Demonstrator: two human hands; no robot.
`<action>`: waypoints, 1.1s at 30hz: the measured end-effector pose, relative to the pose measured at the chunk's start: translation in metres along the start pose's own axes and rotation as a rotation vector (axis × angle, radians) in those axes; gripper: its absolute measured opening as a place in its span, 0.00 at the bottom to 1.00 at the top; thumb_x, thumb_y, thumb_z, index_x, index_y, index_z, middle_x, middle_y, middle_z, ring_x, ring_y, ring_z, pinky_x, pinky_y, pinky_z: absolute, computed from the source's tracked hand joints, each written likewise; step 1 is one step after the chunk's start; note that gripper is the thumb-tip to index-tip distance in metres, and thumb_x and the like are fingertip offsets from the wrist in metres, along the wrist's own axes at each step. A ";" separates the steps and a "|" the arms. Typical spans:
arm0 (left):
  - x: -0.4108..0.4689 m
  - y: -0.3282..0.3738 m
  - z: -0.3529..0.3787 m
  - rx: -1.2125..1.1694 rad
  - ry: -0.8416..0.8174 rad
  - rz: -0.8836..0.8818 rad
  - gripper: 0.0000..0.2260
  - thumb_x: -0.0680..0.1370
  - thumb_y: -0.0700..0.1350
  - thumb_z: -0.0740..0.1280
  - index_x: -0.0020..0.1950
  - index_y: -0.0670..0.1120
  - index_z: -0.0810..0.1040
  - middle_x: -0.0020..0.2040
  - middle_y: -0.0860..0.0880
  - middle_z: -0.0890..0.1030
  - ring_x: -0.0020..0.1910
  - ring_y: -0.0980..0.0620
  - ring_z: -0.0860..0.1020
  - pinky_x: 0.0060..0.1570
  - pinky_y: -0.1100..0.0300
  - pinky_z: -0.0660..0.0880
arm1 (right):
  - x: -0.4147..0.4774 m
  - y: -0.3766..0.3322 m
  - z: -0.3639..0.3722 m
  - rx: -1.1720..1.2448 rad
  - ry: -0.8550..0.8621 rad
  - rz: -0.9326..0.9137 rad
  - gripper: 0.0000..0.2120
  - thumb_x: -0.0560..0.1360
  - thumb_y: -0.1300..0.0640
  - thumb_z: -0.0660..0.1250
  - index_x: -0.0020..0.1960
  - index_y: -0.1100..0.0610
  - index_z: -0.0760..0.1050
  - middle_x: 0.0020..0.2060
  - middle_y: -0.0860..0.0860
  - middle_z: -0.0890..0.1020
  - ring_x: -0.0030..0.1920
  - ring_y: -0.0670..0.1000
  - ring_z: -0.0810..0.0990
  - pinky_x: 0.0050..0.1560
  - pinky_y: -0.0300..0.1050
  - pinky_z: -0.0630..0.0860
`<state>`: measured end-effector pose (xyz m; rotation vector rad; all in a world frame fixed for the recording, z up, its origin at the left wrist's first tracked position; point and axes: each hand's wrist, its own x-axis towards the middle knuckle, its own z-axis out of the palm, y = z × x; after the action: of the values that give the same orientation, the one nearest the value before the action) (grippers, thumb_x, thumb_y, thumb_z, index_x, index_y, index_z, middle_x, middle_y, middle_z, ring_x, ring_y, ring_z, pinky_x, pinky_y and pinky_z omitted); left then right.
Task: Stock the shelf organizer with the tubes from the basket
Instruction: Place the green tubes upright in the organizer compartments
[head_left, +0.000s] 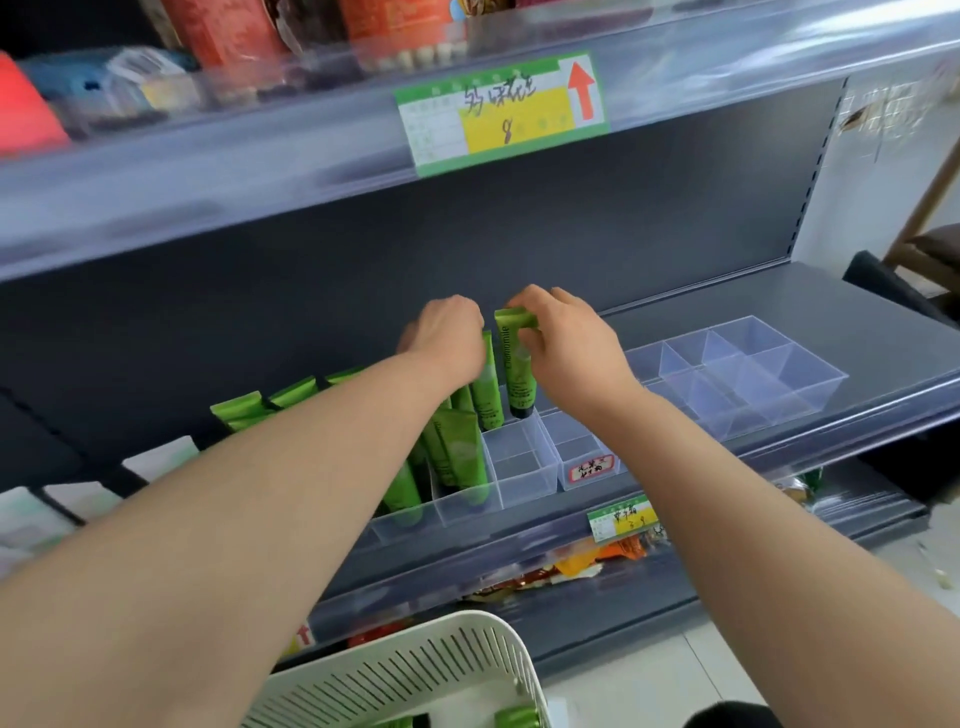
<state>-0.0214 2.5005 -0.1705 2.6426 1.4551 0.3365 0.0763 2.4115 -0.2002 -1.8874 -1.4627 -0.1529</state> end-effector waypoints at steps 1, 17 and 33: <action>-0.001 -0.003 -0.003 -0.006 0.019 0.006 0.13 0.76 0.35 0.61 0.53 0.48 0.81 0.54 0.46 0.79 0.51 0.43 0.77 0.41 0.56 0.70 | 0.002 -0.001 0.003 0.000 -0.005 0.002 0.14 0.77 0.62 0.59 0.61 0.54 0.72 0.50 0.55 0.76 0.51 0.59 0.74 0.45 0.52 0.73; -0.031 -0.035 -0.025 -0.036 0.135 0.195 0.12 0.80 0.42 0.63 0.63 0.50 0.77 0.66 0.51 0.73 0.65 0.49 0.68 0.56 0.56 0.67 | 0.000 -0.003 0.039 -0.159 -0.127 0.131 0.20 0.76 0.65 0.58 0.66 0.53 0.69 0.58 0.56 0.74 0.58 0.60 0.69 0.50 0.51 0.67; -0.155 -0.088 -0.010 -0.203 0.272 0.261 0.12 0.77 0.36 0.63 0.57 0.46 0.79 0.62 0.51 0.77 0.64 0.49 0.70 0.62 0.60 0.62 | -0.123 -0.066 0.040 -0.032 0.178 0.064 0.16 0.72 0.70 0.62 0.57 0.59 0.74 0.55 0.60 0.74 0.53 0.63 0.71 0.47 0.58 0.71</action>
<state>-0.1762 2.4165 -0.2002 2.6971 1.0620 0.8493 -0.0371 2.3440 -0.2607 -1.8917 -1.2857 -0.3078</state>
